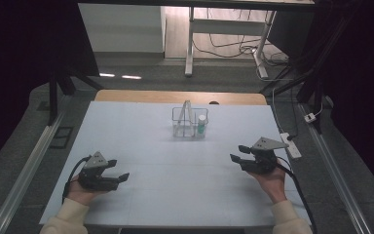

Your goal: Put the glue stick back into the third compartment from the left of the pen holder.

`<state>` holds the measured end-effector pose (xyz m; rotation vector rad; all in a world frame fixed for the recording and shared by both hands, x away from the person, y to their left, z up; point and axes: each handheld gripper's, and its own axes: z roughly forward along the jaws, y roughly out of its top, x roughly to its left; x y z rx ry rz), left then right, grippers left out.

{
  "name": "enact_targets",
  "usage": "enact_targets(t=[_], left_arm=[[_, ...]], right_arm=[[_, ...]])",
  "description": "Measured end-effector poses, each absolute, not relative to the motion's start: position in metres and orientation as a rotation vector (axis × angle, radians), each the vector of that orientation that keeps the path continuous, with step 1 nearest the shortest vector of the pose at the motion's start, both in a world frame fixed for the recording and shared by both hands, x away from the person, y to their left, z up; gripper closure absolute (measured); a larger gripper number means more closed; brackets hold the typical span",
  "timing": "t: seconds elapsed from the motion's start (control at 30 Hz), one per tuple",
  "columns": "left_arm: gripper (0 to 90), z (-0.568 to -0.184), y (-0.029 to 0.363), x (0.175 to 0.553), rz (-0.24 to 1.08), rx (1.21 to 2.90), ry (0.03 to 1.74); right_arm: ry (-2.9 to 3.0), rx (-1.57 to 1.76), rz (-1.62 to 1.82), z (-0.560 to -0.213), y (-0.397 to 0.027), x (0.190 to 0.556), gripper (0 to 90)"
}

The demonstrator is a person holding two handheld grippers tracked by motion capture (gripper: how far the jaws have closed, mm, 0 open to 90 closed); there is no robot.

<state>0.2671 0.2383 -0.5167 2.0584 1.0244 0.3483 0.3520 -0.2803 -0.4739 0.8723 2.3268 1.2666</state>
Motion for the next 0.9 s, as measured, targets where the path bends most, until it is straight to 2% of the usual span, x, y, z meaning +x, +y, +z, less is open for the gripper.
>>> enact_targets(t=[0.33,0.9], left_arm=[[25.4,-0.516,0.238,0.267,0.354,2.055,1.019],[25.4,-0.515,0.237,0.266,0.364,2.056,1.007]], right_arm=[[2.320,0.900,1.255,-0.488,-0.299,0.341,45.3],[2.329,0.875,1.210,-0.489,-0.299,0.340,44.3]])
